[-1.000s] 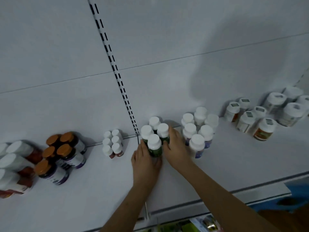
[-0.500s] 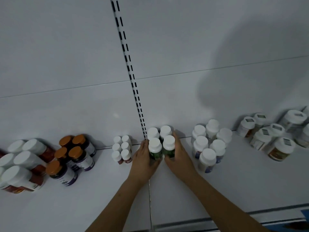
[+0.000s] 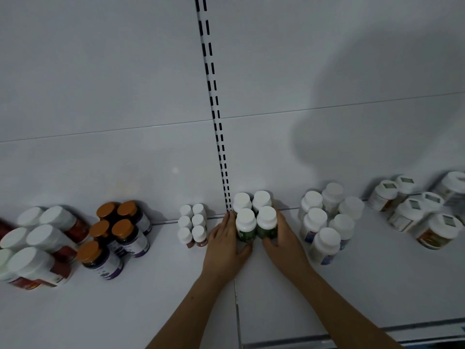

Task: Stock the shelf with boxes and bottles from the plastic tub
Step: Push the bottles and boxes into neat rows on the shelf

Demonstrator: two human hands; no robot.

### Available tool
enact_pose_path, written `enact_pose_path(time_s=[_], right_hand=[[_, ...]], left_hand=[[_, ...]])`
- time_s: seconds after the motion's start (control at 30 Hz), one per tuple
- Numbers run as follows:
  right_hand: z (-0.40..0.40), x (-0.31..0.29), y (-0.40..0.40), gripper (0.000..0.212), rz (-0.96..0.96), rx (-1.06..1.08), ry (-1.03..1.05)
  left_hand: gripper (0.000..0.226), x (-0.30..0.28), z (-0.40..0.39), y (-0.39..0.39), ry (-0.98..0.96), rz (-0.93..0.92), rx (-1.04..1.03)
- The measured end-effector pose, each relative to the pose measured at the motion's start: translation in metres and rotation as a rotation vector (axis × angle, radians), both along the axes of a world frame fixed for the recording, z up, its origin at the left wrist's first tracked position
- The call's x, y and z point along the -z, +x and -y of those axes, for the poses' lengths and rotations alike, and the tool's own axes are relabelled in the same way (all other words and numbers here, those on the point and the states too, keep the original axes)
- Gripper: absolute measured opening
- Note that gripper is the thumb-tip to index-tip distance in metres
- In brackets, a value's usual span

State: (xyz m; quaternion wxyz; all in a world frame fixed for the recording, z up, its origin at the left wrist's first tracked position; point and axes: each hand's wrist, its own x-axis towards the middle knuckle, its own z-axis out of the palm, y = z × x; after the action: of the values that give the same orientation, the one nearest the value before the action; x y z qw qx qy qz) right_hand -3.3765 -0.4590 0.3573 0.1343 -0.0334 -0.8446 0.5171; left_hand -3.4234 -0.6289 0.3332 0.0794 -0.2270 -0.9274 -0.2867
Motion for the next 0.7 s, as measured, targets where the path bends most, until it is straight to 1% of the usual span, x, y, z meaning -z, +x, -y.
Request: enact_pose_path(time_s=[0.1,0.3,0.37,0.43,0.5,0.53,0.57,0.6,0.67,0.7], right_hand=[[-0.001,0.001,-0.001,0.057,-0.006,0.007,-0.009],[0.000,0.006,-0.004,0.067,-0.006,0.014,0.042],[-0.002,0.010,-0.008,0.074,0.037,0.014,0.053],[-0.004,0.014,-0.008,0.085,0.094,0.025,0.068],[0.001,0.011,0.005,0.093,0.136,0.030,0.093],[0.005,0.008,0.016,0.094,0.151,0.032,0.106],[0.008,0.006,0.029,0.091,0.162,0.035,0.109],[0.011,0.007,0.043,0.085,0.165,0.046,0.097],[0.012,0.008,0.076,0.064,0.151,0.066,0.090],[0.009,0.007,0.092,0.052,0.130,0.077,0.093]], left_hand=[[0.087,-0.001,0.000,0.001,0.009,0.004,0.002],[0.089,0.000,0.001,0.001,-0.015,0.026,-0.007],[0.088,-0.001,0.000,0.000,-0.016,0.026,-0.011],[0.089,-0.003,0.001,0.000,-0.005,0.035,-0.005],[0.089,-0.006,0.003,0.002,0.043,0.070,0.017],[0.088,-0.006,0.005,0.006,0.080,0.096,0.022],[0.083,-0.007,0.007,0.011,0.120,0.110,0.019],[0.073,-0.009,0.010,0.017,0.160,0.103,0.006],[0.045,-0.013,0.017,0.028,0.231,0.023,-0.026],[0.037,-0.016,0.020,0.033,0.251,-0.014,-0.019]])
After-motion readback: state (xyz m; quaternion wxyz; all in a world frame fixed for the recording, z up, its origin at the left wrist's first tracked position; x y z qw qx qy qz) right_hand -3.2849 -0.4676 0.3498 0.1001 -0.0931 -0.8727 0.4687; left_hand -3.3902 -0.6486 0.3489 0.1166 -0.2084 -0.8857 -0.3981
